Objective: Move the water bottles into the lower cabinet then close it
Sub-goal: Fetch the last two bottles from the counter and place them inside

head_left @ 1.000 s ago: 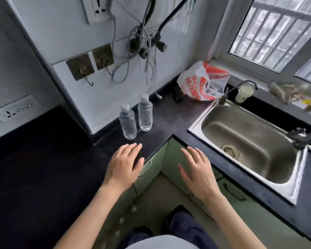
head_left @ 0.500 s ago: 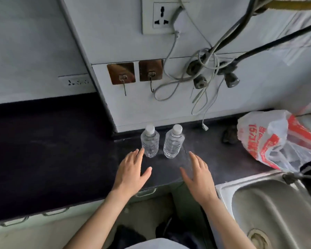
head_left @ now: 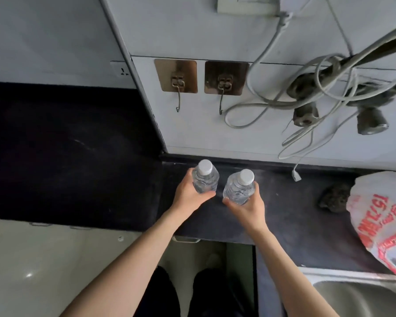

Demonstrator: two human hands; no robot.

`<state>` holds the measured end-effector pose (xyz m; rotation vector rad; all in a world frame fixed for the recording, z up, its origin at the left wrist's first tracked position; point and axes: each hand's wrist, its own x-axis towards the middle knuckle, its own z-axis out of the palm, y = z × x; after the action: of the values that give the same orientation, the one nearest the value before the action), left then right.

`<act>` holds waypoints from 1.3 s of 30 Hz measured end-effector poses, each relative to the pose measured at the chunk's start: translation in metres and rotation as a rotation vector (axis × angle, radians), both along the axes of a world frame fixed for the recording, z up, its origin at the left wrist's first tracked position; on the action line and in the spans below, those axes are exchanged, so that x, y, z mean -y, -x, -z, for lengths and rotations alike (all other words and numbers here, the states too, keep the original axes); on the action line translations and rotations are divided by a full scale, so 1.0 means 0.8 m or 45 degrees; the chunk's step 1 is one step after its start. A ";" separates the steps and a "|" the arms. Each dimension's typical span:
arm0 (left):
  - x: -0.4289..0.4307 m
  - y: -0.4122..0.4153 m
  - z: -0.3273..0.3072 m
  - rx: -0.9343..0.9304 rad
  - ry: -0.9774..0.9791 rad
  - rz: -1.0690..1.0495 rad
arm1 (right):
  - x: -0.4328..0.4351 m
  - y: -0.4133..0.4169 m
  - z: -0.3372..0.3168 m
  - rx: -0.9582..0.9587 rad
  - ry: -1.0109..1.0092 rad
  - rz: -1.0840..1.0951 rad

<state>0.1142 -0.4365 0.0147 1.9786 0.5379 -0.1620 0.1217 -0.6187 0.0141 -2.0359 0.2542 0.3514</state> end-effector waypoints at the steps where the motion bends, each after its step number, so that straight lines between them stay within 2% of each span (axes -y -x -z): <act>1: 0.001 -0.001 0.003 0.003 0.015 -0.024 | -0.001 0.000 0.000 -0.013 0.000 0.011; 9: -0.017 0.027 -0.016 0.002 -0.043 0.009 | 0.007 0.018 -0.008 -0.026 -0.052 -0.024; 13: -0.040 0.074 -0.038 0.012 -0.029 -0.117 | -0.004 0.033 -0.038 0.023 -0.147 -0.151; 24: -0.136 0.237 -0.127 0.317 0.086 -0.876 | -0.141 0.050 -0.117 0.106 -0.540 -0.808; 31: -0.207 0.395 -0.164 0.413 -0.069 -1.309 | -0.273 0.140 -0.137 0.052 -0.592 -1.189; 36: -0.247 0.551 -0.134 0.310 -0.118 -1.626 | -0.370 0.257 -0.110 0.082 -0.472 -1.440; 39: -0.267 0.657 -0.092 0.124 -0.144 -1.817 | -0.421 0.342 -0.076 0.042 -0.380 -1.551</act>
<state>-0.4112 -0.2230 0.0887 1.2746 1.7402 0.8478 -0.1517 -0.2819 0.0750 -1.6723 -1.0497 1.0099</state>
